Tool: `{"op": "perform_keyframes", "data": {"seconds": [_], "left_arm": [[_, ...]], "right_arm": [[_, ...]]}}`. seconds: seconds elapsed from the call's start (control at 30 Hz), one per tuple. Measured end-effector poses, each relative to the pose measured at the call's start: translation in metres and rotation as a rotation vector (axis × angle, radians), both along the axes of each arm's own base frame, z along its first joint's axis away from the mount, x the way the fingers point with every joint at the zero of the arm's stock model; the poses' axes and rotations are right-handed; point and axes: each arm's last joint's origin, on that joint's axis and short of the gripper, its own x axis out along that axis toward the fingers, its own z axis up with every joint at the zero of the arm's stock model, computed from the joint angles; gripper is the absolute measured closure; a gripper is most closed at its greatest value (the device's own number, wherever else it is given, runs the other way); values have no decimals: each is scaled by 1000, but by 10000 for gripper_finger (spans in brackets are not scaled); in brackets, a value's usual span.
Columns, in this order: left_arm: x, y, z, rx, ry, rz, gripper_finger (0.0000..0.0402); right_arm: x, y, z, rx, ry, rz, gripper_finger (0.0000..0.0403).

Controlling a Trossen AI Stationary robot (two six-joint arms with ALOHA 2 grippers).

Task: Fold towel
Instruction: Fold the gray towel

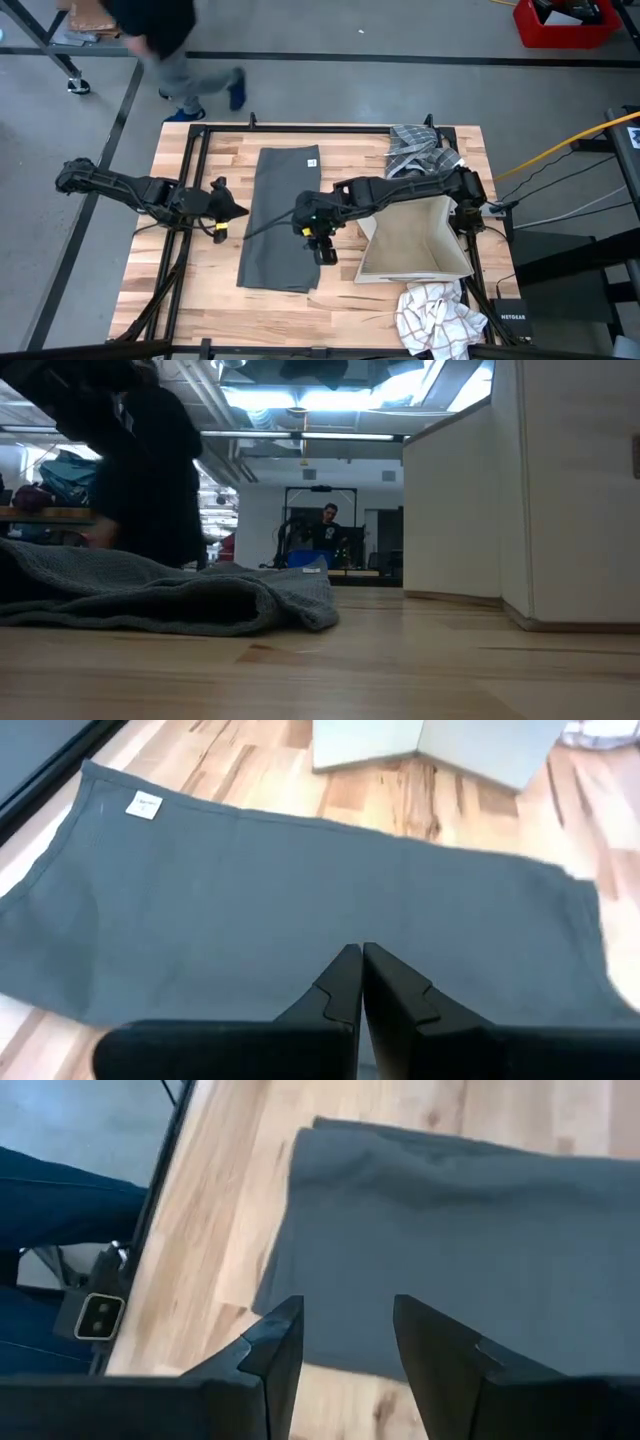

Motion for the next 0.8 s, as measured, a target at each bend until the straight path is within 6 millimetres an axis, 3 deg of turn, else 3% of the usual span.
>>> {"op": "perform_keyframes", "data": {"seconds": [0.27,0.4,0.57,0.8], "left_arm": [[2,-4,0,-130,2,-57,396],[6,-10,-5,-246,65,-118,383],[16,-15,-17,-265,159,-107,323],[27,-25,-33,-225,300,-226,232]], "right_arm": [[6,3,-18,-16,59,8,242],[11,19,-38,-61,99,100,242],[12,40,-58,-143,123,248,242],[12,55,-72,-301,126,269,242]]}}
